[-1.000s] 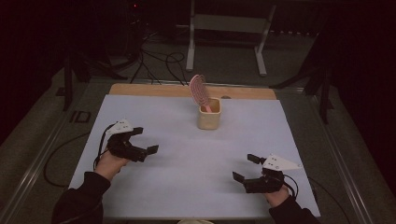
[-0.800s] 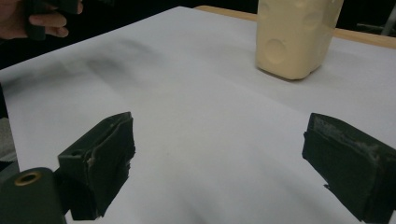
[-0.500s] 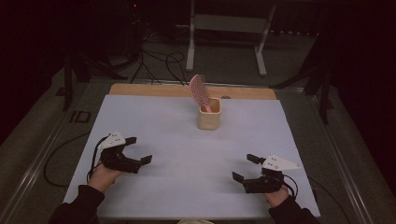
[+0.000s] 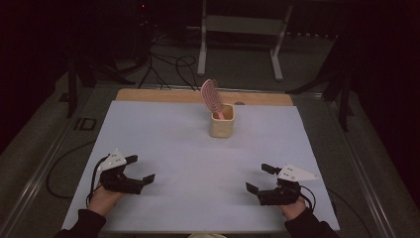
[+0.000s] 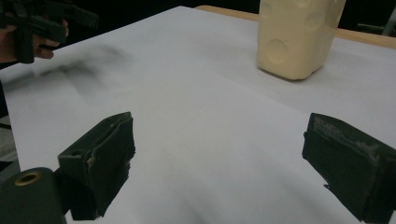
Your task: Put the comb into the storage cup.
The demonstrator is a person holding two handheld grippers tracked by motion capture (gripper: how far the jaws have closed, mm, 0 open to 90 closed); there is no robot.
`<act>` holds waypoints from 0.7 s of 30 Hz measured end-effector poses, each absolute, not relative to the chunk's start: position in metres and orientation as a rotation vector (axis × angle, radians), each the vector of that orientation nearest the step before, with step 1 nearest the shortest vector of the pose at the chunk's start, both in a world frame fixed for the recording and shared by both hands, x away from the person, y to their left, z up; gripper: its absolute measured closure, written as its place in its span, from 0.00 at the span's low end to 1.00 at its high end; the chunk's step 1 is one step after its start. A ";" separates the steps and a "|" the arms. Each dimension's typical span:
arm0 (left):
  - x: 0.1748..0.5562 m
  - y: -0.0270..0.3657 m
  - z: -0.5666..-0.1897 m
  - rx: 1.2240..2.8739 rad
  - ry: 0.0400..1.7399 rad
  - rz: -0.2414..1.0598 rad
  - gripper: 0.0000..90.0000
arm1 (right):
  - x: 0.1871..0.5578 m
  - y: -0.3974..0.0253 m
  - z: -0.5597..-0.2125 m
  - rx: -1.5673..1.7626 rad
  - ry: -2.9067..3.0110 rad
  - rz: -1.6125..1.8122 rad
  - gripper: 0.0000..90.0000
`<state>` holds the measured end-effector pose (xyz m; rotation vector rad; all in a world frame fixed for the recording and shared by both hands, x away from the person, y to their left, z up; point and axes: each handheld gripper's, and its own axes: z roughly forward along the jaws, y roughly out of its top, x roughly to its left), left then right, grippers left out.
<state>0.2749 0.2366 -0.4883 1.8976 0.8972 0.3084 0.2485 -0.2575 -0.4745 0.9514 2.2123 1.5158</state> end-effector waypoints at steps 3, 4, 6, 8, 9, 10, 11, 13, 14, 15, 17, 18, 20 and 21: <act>0.269 0.238 -0.493 1.895 0.909 0.307 0.00 | 0.248 -0.258 -0.474 0.956 2.209 1.520 0.10; 0.266 0.239 -0.495 1.894 0.913 0.311 0.00 | 0.248 -0.258 -0.474 0.957 2.209 1.518 0.10; 0.262 0.241 -0.498 1.896 0.923 0.316 0.00 | 0.248 -0.258 -0.474 0.955 2.209 1.521 0.10; 0.258 0.243 -0.501 1.899 0.933 0.321 0.00 | 0.249 -0.258 -0.475 0.953 2.211 1.515 0.10; 0.256 0.244 -0.501 1.902 0.934 0.321 0.00 | 0.249 -0.258 -0.475 0.957 2.210 1.516 0.10; 0.253 0.244 -0.502 1.907 0.935 0.328 0.00 | 0.249 -0.258 -0.475 0.956 2.210 1.513 0.10; 0.251 0.245 -0.502 1.913 0.939 0.339 0.00 | 0.249 -0.258 -0.475 0.956 2.211 1.512 0.10; 0.248 0.247 -0.502 1.904 0.950 0.348 0.00 | 0.249 -0.258 -0.475 0.956 2.210 1.513 0.10; 0.246 0.248 -0.502 1.899 0.956 0.349 0.00 | 0.249 -0.258 -0.475 0.958 2.211 1.511 0.10; 0.244 0.247 -0.502 1.894 0.957 0.347 0.00 | 0.249 -0.258 -0.476 0.958 2.212 1.513 0.10; 0.241 0.246 -0.504 1.899 0.975 0.351 0.00 | 0.249 -0.258 -0.475 0.955 2.212 1.510 0.10; 0.240 0.244 -0.504 1.900 0.987 0.358 0.00 | 0.249 -0.258 -0.475 0.954 2.211 1.510 0.10; 0.238 0.242 -0.506 1.915 1.020 0.378 0.00 | 0.249 -0.258 -0.475 0.960 2.208 1.513 0.10; 0.236 0.242 -0.508 1.915 1.020 0.386 0.00 | 0.249 -0.258 -0.475 0.961 2.208 1.510 0.10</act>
